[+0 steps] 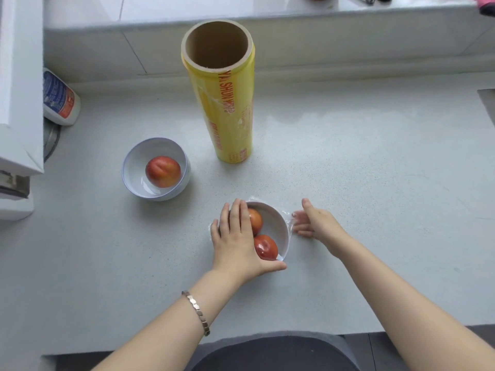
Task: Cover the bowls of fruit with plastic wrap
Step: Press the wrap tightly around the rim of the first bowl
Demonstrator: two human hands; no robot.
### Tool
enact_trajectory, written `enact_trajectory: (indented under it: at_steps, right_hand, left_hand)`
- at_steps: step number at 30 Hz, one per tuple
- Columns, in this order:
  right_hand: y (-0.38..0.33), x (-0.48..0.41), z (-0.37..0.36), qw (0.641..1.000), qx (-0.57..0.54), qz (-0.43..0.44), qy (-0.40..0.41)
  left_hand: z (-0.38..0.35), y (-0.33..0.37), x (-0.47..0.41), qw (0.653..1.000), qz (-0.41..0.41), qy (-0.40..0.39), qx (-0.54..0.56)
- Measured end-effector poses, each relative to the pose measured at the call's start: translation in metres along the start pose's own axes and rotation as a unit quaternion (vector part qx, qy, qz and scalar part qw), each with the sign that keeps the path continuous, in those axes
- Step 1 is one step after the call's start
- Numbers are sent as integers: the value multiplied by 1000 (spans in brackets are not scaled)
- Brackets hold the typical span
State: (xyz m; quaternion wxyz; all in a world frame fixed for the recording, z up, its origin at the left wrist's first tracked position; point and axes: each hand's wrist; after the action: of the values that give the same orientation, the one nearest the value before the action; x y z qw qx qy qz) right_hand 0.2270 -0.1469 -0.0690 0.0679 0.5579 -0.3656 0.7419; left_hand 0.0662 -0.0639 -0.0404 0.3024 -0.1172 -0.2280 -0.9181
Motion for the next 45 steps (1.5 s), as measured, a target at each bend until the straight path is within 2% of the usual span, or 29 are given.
enact_trajectory:
  at_steps: [3, 5, 7, 10, 12, 15, 18, 22, 28, 34, 39, 40, 42, 45]
  right_hand:
    - [15, 7, -7, 997, 10, -28, -66]
    - [22, 10, -14, 995, 4, -14, -97]
    - [22, 13, -21, 993, -16, 12, -116]
    - [13, 16, -29, 993, -16, 43, -111]
    - [8, 15, -30, 994, -23, 69, -78]
    - [4, 15, -31, 993, -42, 112, -11]
    - [4, 20, -38, 987, -58, 144, 37]
    - [6, 23, -46, 970, 18, 206, 126]
    - [10, 23, -29, 938, 74, 277, 195]
    - [6, -5, -23, 953, 110, 203, 195]
    - [-3, -16, -34, 971, 105, 105, 187]
    - [-3, -16, -33, 980, 67, 85, 166]
    - [0, -9, -29, 995, -28, 53, 74]
    - [18, 2, -23, 998, 16, 39, -54]
  left_hand:
    - [1, 2, 3, 998, 50, 2, 29]
    - [3, 0, 4, 998, 53, -6, 46]
    - [7, -6, 5, 999, 9, -23, 27]
    - [14, -19, 5, 992, -106, -56, -37]
    - [17, -24, 1, 982, -156, -75, -70]
    - [17, -26, -8, 975, -184, -86, -90]
    - [14, -26, -10, 980, -172, -69, -75]
    - [11, -24, -8, 984, -156, -50, -63]
    - [11, -25, -8, 985, -159, -43, -59]
    - [10, -23, -9, 986, -154, -37, -53]
    - [9, -17, -8, 994, -98, -21, -37]
    - [8, -15, -8, 997, -74, -16, -31]
    - [7, -11, -8, 1000, -18, 0, -12]
    - [7, -8, -7, 999, 37, 13, 35]
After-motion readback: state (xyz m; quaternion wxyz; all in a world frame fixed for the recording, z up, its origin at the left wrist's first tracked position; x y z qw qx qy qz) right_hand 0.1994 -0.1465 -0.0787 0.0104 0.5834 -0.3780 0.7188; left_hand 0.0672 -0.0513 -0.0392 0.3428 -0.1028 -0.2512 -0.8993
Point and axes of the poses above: each hand's wrist, its own x-axis away from the middle knuckle, its own z-axis out of the back of the hand, y = z × x, and after that the axes turned 12 degrees about -z, right-handed
